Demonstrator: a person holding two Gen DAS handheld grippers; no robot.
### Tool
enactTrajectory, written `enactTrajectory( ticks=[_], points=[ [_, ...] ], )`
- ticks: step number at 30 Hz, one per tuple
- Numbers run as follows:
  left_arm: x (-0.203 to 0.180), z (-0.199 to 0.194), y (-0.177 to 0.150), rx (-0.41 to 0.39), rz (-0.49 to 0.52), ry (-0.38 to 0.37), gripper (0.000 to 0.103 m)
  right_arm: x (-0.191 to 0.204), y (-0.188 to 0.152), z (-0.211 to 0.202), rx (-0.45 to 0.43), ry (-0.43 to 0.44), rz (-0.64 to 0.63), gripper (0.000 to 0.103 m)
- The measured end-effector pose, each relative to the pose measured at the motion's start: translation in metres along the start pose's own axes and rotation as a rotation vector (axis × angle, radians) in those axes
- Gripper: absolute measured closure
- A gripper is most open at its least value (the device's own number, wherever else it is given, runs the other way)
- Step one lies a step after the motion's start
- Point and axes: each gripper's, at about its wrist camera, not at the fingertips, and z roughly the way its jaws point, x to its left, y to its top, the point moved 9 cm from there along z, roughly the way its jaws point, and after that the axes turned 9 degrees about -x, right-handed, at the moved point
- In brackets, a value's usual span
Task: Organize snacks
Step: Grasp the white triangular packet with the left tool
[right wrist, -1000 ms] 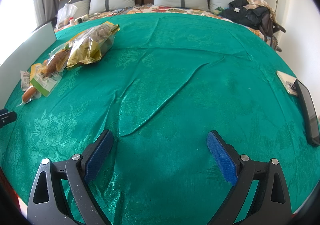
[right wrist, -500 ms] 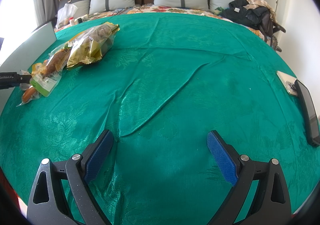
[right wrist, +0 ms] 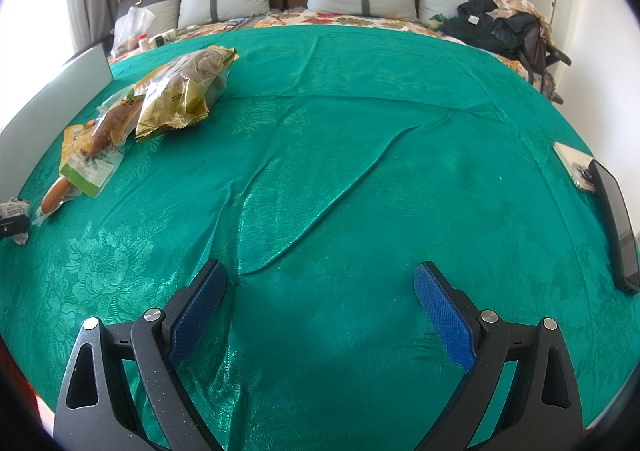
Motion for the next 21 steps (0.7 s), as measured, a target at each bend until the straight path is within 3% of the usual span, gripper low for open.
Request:
enactTrajectory(
  ticks=[2, 5, 10, 21],
  points=[
    [-0.003, 0.003, 0.000, -0.015, 0.051, 0.025, 0.040, 0.000, 0.000, 0.000, 0.000, 0.000, 0.000, 0.006],
    [0.000, 0.003, -0.001, -0.036, 0.030, 0.022, 0.039, 0.000, 0.000, 0.000, 0.000, 0.001, 0.000, 0.006],
    [0.010, 0.006, -0.002, -0.047, 0.004, 0.055, 0.016, 0.000, 0.000, 0.000, 0.000, 0.001, 0.000, 0.006],
    [0.018, 0.008, -0.004, -0.049, -0.017, 0.081, 0.001, 0.000, 0.000, 0.000, 0.000, 0.001, 0.000, 0.006]
  ],
)
